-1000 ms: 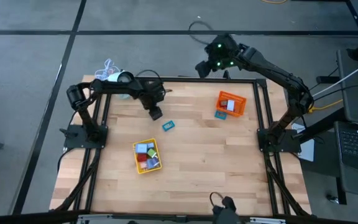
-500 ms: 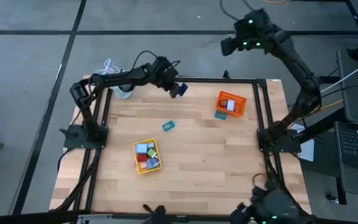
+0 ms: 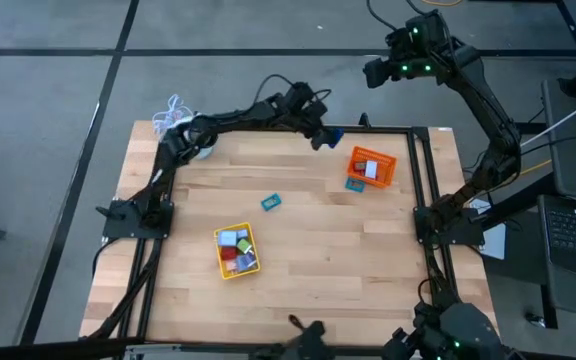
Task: Pick & Place Office items
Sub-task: Put the blue digital timer into the orange bin, then put the bottom light blue digital timer into the orange bin
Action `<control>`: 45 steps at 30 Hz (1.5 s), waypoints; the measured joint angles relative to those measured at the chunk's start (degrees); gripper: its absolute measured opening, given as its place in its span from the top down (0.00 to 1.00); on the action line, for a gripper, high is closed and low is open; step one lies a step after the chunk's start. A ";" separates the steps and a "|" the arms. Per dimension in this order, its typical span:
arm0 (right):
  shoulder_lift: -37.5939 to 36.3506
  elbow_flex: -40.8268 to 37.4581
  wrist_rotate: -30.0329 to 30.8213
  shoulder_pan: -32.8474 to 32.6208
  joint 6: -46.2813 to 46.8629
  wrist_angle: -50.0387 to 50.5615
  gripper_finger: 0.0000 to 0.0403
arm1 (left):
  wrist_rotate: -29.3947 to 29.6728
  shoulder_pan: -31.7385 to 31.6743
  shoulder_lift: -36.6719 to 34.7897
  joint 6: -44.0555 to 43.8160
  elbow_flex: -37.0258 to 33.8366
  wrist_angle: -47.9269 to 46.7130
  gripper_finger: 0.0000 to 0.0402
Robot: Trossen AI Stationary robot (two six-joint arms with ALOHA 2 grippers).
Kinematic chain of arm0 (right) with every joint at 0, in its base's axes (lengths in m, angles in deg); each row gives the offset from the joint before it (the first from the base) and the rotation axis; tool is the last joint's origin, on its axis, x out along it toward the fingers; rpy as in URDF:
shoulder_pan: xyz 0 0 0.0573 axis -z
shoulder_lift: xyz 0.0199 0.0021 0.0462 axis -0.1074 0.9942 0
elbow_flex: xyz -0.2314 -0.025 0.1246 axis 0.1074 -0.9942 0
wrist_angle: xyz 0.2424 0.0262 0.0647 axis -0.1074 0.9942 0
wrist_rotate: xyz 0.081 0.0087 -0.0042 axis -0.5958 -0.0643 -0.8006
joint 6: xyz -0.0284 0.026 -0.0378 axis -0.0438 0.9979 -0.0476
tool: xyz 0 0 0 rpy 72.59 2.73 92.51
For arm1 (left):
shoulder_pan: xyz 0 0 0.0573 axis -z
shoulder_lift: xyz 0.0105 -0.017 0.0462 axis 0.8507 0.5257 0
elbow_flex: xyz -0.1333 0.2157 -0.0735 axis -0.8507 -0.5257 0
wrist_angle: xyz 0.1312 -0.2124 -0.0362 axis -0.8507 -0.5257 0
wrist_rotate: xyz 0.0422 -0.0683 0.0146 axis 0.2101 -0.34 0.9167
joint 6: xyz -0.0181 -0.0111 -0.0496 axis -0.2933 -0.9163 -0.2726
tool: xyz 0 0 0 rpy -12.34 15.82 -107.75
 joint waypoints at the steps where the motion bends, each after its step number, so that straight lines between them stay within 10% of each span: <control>1: 0.00 0.00 -0.06 0.00 0.01 0.12 0.53 | -0.38 0.33 1.91 -0.25 2.49 -0.05 0.67; 14: 0.00 -0.02 -0.25 0.00 0.15 0.41 0.53 | -7.60 3.61 22.78 -6.58 26.59 2.91 0.67; 34: 0.00 -0.07 -0.03 0.00 2.69 -0.03 0.53 | -7.21 4.97 26.77 -8.02 26.11 9.35 0.66; 40: 0.00 -0.07 -0.03 0.00 2.76 -0.03 0.53 | -7.89 5.00 26.75 -10.83 26.11 11.59 0.35; 45: 0.00 -0.07 -0.05 0.00 2.76 -0.03 0.53 | -8.61 4.98 26.75 -10.82 26.11 11.61 0.29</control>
